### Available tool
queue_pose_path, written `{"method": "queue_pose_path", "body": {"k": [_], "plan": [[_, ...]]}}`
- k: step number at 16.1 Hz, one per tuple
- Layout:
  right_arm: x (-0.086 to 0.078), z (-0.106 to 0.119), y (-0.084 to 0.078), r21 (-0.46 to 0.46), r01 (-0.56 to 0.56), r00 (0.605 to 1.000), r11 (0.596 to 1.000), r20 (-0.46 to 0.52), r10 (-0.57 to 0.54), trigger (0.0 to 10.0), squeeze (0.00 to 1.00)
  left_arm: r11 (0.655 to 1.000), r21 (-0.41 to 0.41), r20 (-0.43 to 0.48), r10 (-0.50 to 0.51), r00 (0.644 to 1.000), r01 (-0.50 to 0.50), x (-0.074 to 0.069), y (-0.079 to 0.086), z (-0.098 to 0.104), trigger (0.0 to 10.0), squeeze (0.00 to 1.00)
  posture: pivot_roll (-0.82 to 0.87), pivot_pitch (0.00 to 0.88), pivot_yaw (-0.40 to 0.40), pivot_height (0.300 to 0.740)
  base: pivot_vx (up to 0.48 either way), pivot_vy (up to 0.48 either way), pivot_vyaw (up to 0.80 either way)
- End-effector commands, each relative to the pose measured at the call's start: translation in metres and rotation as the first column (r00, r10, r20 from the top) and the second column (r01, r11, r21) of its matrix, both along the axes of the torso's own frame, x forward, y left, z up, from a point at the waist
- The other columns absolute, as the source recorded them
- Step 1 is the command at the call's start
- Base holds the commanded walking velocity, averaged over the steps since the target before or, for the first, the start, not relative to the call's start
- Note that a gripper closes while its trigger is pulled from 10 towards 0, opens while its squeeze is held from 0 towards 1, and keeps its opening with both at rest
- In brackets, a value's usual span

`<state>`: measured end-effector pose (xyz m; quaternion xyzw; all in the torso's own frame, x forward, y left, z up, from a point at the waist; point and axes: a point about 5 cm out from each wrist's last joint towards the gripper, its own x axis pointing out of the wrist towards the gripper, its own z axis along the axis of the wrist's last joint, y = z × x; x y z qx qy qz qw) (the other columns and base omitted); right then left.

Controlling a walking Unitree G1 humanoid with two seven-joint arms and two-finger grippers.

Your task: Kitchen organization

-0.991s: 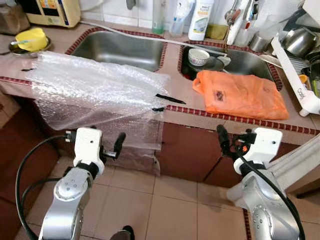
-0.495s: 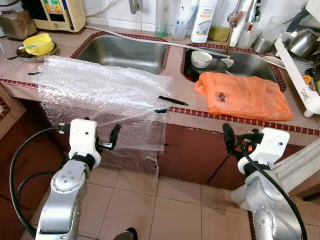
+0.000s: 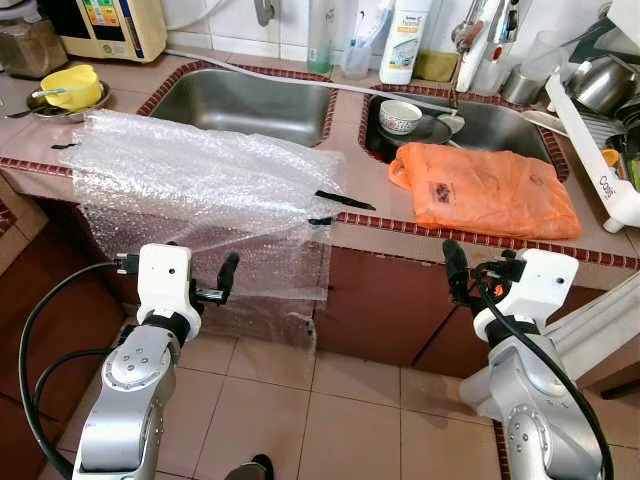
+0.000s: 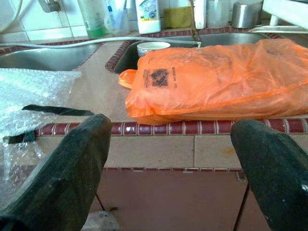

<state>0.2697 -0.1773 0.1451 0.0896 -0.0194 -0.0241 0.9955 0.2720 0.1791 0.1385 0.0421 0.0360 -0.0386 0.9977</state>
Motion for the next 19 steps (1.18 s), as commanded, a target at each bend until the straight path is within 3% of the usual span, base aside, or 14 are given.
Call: {"method": "queue_pose_path", "body": {"k": [1, 19], "plan": [[-0.0015, 0.0004, 0.0002, 0.004, -0.002, 1.0, 1.0, 0.002, 0.002, 10.0, 0.0, 1.0, -0.001, 0.009, -0.003, 1.0, 0.003, 0.0001, -0.0011, 0.0041, 10.0, 0.0, 0.08, 0.129, -0.059, 0.74, 0.0, 0.24, 0.0], [-0.0008, 0.0013, 0.0018, 0.003, 0.009, 1.0, 1.0, 0.012, -0.009, 10.0, 0.0, 0.999, -0.008, -0.001, -0.031, 1.0, 0.031, 0.0046, -0.0037, 0.0047, 10.0, 0.0, 0.08, 0.113, -0.045, 0.74, 0.0, 0.304, 0.0]]}}
